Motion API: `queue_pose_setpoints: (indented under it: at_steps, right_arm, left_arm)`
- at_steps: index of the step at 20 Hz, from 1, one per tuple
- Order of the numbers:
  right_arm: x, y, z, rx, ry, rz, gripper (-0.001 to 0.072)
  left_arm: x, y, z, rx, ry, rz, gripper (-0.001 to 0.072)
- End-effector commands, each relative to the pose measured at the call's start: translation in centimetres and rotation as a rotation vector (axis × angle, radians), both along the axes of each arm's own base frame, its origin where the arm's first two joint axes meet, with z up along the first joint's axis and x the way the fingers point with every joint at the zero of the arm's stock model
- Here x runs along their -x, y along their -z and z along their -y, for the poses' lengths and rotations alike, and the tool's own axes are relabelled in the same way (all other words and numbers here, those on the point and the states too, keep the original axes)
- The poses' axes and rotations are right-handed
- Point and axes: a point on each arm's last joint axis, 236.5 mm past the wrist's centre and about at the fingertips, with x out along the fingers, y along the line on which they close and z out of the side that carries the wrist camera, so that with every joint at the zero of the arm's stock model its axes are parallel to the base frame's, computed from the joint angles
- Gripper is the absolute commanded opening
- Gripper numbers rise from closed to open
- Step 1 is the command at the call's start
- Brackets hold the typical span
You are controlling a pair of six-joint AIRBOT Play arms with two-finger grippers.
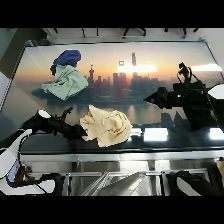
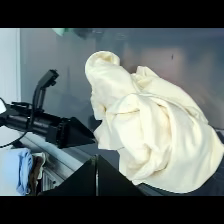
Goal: Fold the shirts.
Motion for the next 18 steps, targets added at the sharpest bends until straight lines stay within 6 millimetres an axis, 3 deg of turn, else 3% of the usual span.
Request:
queue_pose_setpoints:
  at_steps: [1,2,4,7,12,13,14,15,18]
  right_arm:
    - [0.2,-0.1,-0.5,-0.004,-0.014,0.000,0.0026]
    - [0.3,0.0,-0.5,-0.004,-0.015,-0.001,0.0026]
    - [0.3,0.0,-0.5,-0.004,-0.015,-0.001,0.0026]
    - [0.3,0.3,-0.3,0.013,-0.016,-0.001,0.0026]
    - [0.2,2.7,1.0,0.133,-0.049,0.017,0.0041]
    - [0.2,3.4,1.1,0.137,-0.055,-0.002,0.0242]
    - [0.1,4.1,1.0,0.133,-0.063,-0.029,0.0574]
    - [0.3,5.1,0.6,0.128,-0.085,-0.069,0.0670]
    - [1.1,8.2,-2.2,0.134,-0.174,-0.150,0.0662]
  left_arm:
    - [-0.8,2.0,0.6,-0.083,0.051,0.087,0.0382]
    - [-1.2,1.9,0.7,-0.095,0.061,0.118,0.0006]
    - [-2.7,1.0,0.7,-0.114,0.043,0.204,0.0016]
    - [-3.9,-2.1,0.4,-0.106,0.024,0.300,0.0017]
    - [-1.1,-8.9,-0.7,-0.044,-0.021,0.282,0.0016]
    - [-0.7,-10.0,-1.0,-0.041,-0.042,0.283,0.0016]
    - [-0.5,-11.0,-1.4,-0.043,-0.074,0.287,0.0016]
    - [-0.6,-11.9,-1.8,-0.049,-0.120,0.298,0.0016]
    - [-0.5,-14.1,-2.1,-0.056,-0.168,0.365,0.0017]
